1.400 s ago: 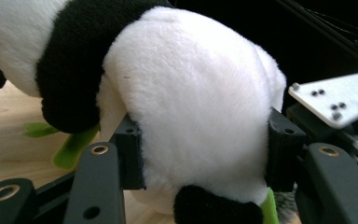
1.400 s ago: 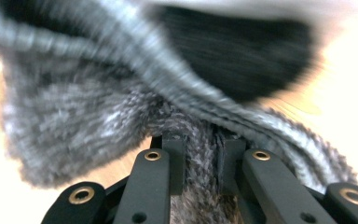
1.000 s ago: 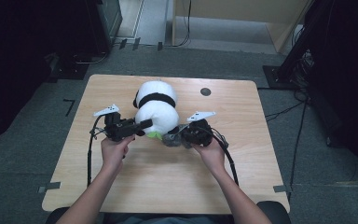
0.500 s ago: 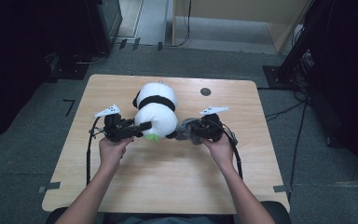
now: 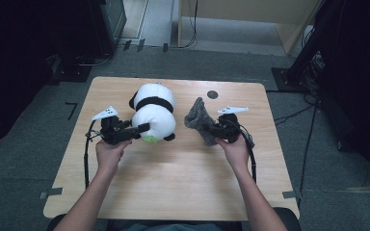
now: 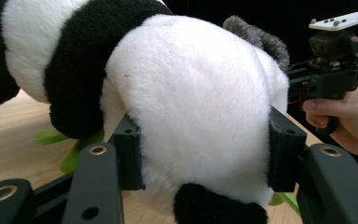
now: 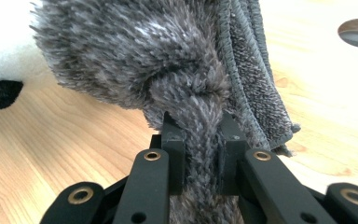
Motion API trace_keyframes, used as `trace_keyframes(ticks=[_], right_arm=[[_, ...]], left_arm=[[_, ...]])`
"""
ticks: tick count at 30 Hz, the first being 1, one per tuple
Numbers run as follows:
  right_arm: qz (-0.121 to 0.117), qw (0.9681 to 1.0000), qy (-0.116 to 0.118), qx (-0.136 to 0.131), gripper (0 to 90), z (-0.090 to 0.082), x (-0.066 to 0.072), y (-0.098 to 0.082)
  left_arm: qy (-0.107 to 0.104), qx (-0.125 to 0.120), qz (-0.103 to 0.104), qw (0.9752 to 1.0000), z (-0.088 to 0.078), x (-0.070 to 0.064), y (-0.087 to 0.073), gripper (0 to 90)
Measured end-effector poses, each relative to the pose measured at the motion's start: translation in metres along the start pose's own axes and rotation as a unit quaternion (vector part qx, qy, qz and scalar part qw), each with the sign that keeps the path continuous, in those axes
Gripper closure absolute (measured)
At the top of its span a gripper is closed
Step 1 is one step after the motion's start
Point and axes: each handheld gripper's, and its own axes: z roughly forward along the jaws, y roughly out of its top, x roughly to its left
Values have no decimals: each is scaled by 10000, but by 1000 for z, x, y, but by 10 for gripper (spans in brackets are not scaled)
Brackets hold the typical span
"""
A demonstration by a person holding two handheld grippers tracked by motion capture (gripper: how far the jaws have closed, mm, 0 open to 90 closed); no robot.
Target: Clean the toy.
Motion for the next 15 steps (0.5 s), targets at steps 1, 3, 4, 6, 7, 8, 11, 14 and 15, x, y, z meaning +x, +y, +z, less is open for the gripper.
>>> trace_keyframes(ticks=[1,3,4,6,7,8,11,14,15], right_arm=[[31,10000,-28,-10,780,-2,-2,0],[113,9999,-72,-53,780,-5,-8,0],[137,9998,-85,-73,780,-6,-10,0],[239,9996,-104,-123,780,-9,-16,-1],[306,9994,-96,-162,779,-12,-18,-1],[313,9993,-121,-176,779,-14,-19,-1],[357,9989,-205,-216,779,-18,-26,-1],[481,9982,-277,-228,779,-22,-34,-4],[507,9980,-293,-236,779,-23,-37,-4]], left_arm=[[12,-4,-4,10000,-1,1,0,441],[62,13,14,10000,-2,5,0,441],[93,32,34,9999,-3,7,1,441],[171,86,104,9998,-5,10,1,440],[205,105,154,9996,-5,11,1,440],[249,119,204,9994,-6,11,2,439],[321,160,327,9988,-9,15,3,438],[352,146,300,9988,-12,21,3,438],[374,148,304,9987,-13,24,3,438]])
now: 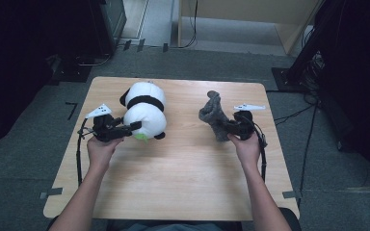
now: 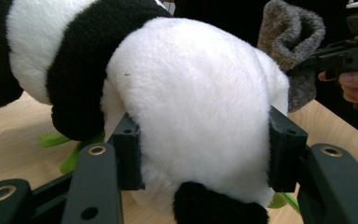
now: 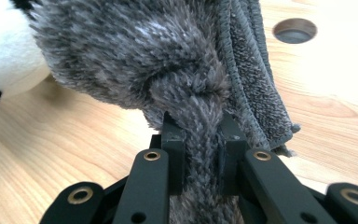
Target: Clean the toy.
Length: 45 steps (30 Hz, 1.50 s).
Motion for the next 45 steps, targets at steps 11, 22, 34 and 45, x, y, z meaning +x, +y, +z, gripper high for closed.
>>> trace_keyframes(ticks=[11,22,34,45], right_arm=[[258,9992,-307,-93,773,-10,-29,-8],[445,9967,-670,150,730,8,-65,-25],[392,9960,-759,260,674,27,-79,-33],[355,9964,-729,230,569,20,-79,-32]], left_arm=[[117,35,28,9999,-4,24,-2,435],[108,443,-82,9989,0,44,-12,396],[201,615,128,9978,9,48,-19,285],[267,751,379,9961,8,44,-18,158]])
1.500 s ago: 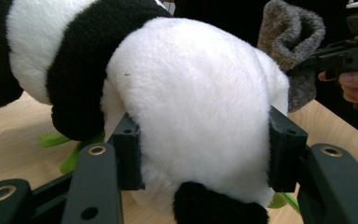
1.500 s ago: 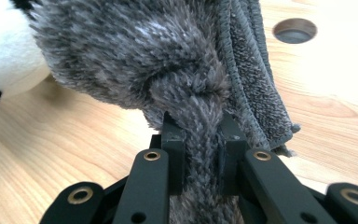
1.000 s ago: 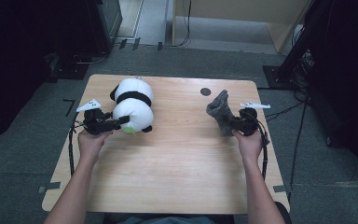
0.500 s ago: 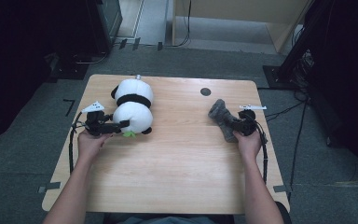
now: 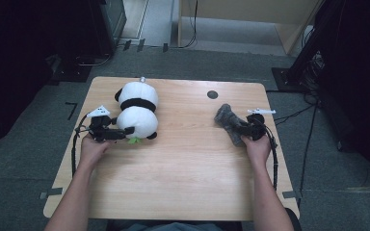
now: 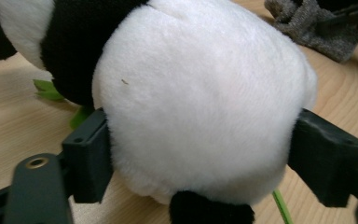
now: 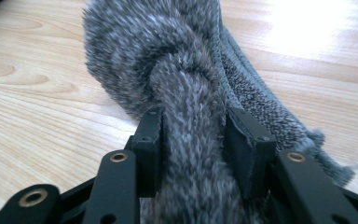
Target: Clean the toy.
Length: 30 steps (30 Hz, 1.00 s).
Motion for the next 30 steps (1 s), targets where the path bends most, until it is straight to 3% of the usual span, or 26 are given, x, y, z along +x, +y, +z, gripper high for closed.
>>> trace_keyframes(ticks=[4,8,10,15,18,21,24,30], right_arm=[[56,9998,152,-104,525,-11,6,1],[-110,9997,200,-93,507,-15,15,3],[-145,9996,207,-113,504,-16,18,4],[-99,9994,275,-176,485,-23,21,5],[15,9989,360,-301,475,-30,24,4],[-52,9988,351,-348,453,-36,32,4],[-90,9986,341,-404,430,-42,37,3],[-141,9981,439,-417,427,-48,45,0]], left_arm=[[90,90,-115,9999,-1,-1,0,114],[211,115,-169,9996,-2,-2,2,111],[176,164,-74,9997,-2,-3,1,89],[311,170,-52,9994,-5,-5,4,30],[266,67,-128,9995,-11,-5,6,0],[236,156,-238,9993,-15,-5,6,0],[317,224,-155,9991,-17,-10,8,0],[312,108,-2,9995,-23,-25,16,0]])
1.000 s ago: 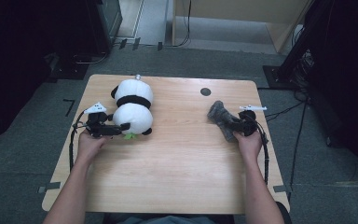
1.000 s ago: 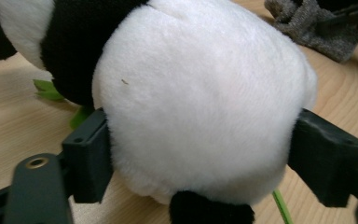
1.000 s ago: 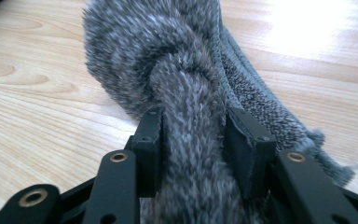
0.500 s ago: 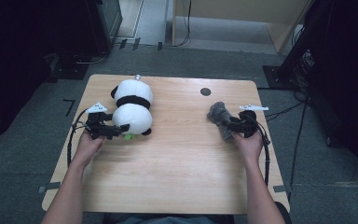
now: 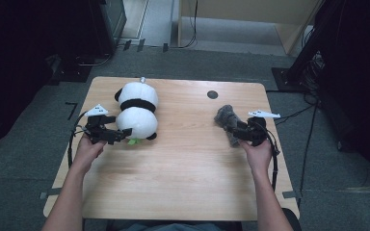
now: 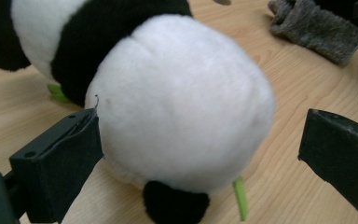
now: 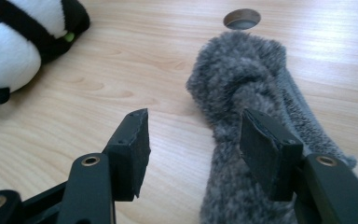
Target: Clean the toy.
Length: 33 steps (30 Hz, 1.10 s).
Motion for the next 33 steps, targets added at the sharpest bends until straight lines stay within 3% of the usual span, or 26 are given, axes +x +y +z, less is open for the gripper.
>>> trace_keyframes(ticks=[7,12,17,26,33], right_arm=[[-174,9996,194,49,418,-5,19,-4],[-351,9984,435,55,406,-6,33,-8],[-528,9972,512,100,400,-7,47,-12],[-835,9939,705,168,405,-2,67,-17],[-1031,9906,860,260,405,0,85,-24]], left_arm=[[-277,-246,-133,9992,-6,-14,4,0],[-294,-297,117,9991,-4,-35,6,0],[-542,-217,139,9982,4,-49,8,0],[-769,-149,197,9967,14,-70,2,0],[-854,-51,457,9953,23,-90,-8,0]])
